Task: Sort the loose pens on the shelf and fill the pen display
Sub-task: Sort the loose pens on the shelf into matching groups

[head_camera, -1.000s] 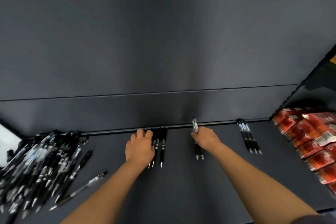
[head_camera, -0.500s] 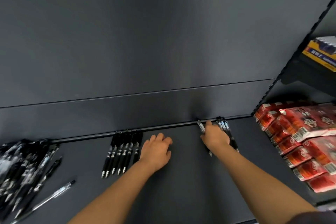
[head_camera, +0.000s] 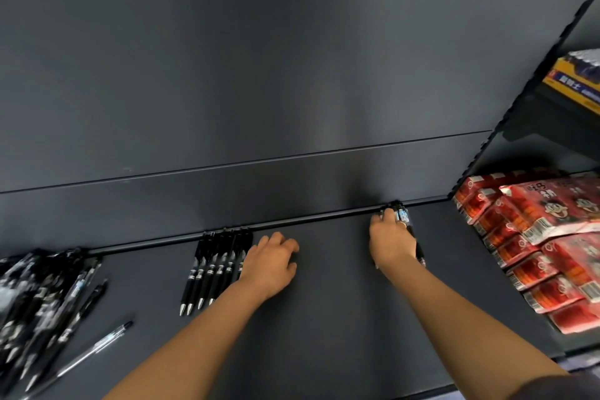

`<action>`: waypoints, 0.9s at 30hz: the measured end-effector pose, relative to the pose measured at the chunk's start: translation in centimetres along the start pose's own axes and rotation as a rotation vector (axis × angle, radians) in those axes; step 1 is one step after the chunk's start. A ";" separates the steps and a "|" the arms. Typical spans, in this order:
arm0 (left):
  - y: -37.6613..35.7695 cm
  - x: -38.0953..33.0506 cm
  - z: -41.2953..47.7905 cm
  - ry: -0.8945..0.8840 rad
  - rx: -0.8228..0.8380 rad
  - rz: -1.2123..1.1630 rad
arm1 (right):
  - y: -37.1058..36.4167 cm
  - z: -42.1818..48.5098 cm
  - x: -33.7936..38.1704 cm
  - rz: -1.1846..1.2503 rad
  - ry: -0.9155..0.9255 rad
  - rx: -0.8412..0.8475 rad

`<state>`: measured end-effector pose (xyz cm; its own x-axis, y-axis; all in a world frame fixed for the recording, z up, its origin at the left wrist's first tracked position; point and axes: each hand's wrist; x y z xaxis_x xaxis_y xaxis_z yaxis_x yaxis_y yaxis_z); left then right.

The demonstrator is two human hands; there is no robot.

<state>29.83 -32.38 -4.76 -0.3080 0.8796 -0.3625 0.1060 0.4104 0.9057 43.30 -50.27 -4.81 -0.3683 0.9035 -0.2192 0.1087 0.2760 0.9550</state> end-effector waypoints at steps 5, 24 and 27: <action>0.8 0.7 -0.6 0.001 -0.033 -0.005 | 0.3 -0.9 1.8 -0.022 0.120 -0.078; 7.4 17.6 -13.5 0.157 -0.292 0.030 | 7.2 -9.7 23.7 0.093 0.663 -0.296; 8.4 21.1 -15.4 0.176 -0.292 0.027 | 7.6 -10.9 26.8 0.090 0.700 -0.268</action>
<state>9.66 -14.12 -1.43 -0.4704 0.8236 -0.3168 -0.1510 0.2786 0.9485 24.22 -27.48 -1.22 -0.8789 0.4747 -0.0455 -0.0294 0.0413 0.9987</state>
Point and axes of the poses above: each hand's wrist, its own z-axis towards the middle knuckle, its own y-axis out of the back of the hand, x = y × z, and after that the axes turned 9 degrees about -z, right-handed
